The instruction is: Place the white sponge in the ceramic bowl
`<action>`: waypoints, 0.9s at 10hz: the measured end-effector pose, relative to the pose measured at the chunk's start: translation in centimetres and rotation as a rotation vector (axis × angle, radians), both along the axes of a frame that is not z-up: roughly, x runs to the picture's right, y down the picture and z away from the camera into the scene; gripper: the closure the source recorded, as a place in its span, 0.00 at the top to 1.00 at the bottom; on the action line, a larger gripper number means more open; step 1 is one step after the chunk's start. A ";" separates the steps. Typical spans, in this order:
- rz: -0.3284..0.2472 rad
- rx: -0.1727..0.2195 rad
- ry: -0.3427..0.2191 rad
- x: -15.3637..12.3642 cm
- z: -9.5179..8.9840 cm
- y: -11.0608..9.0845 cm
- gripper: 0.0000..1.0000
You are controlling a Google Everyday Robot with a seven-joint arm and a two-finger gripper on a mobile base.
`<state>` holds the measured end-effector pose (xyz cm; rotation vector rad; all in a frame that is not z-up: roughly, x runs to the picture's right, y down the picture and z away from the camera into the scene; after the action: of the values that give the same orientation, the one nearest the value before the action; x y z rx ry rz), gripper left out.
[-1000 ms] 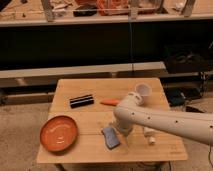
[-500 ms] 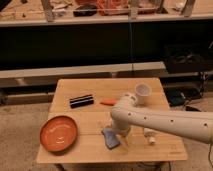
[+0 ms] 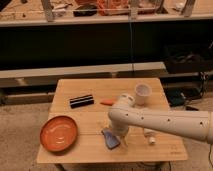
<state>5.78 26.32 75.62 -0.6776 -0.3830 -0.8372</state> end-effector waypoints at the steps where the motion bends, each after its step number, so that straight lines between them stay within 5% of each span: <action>1: -0.007 -0.002 -0.004 -0.1 0.0 0.1 0.80; 9: -0.072 -0.020 -0.065 -1.6 1.0 1.4 0.80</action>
<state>4.21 27.69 76.63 -0.6875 -0.4278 -0.9266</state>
